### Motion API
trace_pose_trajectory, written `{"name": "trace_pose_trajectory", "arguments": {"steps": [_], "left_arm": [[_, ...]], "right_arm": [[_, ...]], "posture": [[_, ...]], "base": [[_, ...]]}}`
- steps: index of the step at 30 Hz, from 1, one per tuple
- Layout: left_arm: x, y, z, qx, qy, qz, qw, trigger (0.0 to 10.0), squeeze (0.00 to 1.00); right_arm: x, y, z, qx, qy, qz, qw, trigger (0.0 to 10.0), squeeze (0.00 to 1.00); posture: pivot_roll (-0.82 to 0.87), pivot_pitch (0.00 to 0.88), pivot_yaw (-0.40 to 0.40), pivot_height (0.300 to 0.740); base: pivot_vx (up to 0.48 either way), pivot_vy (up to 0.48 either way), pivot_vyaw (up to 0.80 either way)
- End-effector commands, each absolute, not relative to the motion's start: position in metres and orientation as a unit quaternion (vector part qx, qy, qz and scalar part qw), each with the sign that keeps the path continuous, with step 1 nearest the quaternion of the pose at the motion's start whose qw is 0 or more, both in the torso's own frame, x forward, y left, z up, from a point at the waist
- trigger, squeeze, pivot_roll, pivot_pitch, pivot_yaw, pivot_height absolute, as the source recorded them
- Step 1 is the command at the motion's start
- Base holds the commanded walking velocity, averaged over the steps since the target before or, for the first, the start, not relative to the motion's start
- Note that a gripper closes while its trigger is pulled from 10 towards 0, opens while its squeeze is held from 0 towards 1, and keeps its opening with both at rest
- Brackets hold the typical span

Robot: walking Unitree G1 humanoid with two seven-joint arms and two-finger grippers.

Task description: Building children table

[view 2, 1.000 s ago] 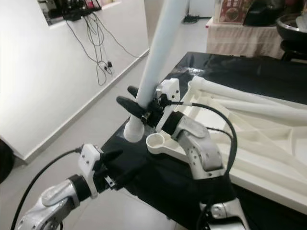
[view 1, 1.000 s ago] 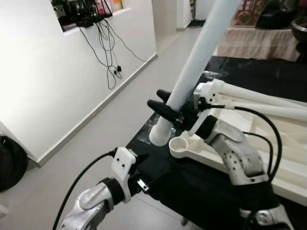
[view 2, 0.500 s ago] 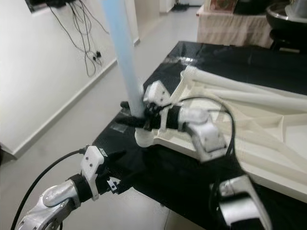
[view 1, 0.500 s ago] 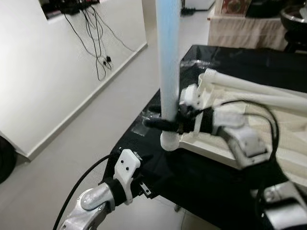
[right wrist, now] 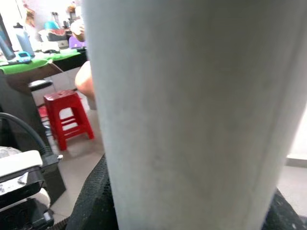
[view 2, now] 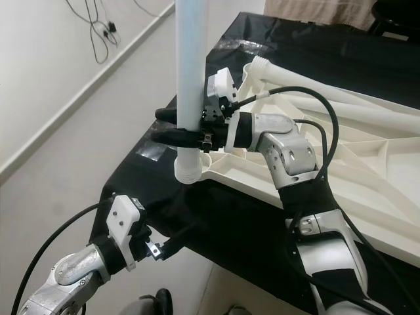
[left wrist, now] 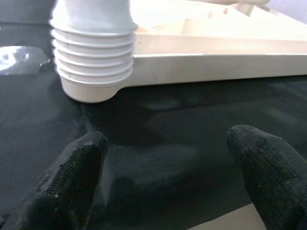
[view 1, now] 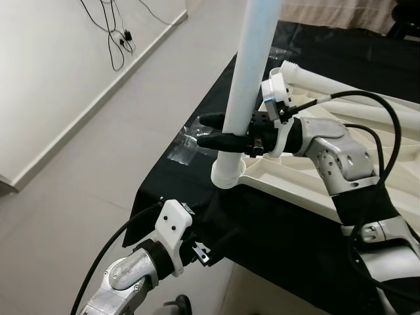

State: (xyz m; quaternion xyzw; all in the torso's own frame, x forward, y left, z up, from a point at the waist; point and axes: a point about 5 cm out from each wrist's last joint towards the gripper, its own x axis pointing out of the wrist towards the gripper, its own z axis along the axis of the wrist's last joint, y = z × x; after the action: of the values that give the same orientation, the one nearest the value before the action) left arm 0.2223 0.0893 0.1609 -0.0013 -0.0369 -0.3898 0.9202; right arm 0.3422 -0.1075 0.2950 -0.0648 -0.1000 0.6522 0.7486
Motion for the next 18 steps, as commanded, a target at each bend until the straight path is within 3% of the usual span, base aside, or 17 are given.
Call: {"name": "trace_pose_trajectory", "arguments": {"steps": [1, 2, 7, 18], "left_arm": [[0.219, 0.087, 0.159, 0.003, -0.032, -0.384, 0.923, 10.0, 0.0], [0.219, 0.087, 0.16, 0.004, -0.035, -0.379, 0.925, 10.0, 0.0], [0.219, 0.087, 0.162, 0.01, -0.047, -0.347, 0.937, 10.0, 0.0], [0.216, 0.084, 0.164, -0.007, -0.05, -0.343, 0.938, 10.0, 0.0]], "right_arm": [[0.349, -0.104, 0.306, -0.059, -0.123, 0.629, 0.765, 10.0, 0.0], [0.354, -0.102, 0.31, -0.048, -0.131, 0.609, 0.781, 10.0, 0.0], [0.354, -0.106, 0.313, -0.048, -0.128, 0.629, 0.765, 10.0, 0.0], [0.36, -0.107, 0.308, -0.047, -0.116, 0.628, 0.768, 10.0, 0.0]], "posture": [[0.04, 0.339, -0.018, 0.74], [0.04, 0.339, -0.018, 0.74], [0.04, 0.341, -0.026, 0.74], [0.03, 0.352, -0.035, 0.74]], "base": [[0.0, 0.0, 0.0], [0.0, 0.0, 0.0], [0.0, 0.0, 0.0], [0.0, 0.0, 0.0]]}}
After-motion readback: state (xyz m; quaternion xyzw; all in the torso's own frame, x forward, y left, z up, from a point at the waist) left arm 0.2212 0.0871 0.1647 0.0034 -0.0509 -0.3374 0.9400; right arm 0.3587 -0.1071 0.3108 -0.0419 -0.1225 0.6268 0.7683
